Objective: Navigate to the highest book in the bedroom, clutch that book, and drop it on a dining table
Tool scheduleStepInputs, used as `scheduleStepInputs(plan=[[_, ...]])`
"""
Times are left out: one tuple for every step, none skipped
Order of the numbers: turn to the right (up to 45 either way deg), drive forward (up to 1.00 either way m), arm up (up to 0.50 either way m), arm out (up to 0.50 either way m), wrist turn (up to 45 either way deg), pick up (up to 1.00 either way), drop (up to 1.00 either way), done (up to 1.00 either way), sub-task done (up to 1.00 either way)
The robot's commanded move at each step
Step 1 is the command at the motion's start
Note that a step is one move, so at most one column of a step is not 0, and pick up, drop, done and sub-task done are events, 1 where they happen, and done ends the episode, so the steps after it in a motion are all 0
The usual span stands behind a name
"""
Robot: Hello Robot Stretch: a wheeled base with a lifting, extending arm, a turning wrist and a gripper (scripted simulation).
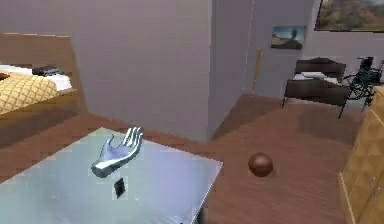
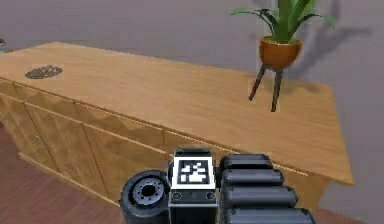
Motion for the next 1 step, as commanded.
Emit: scheduleStepInputs(plan=[[-45.0,0.0,0.0,0.0,0.0,0.0,0.0,0.0,0.0]])
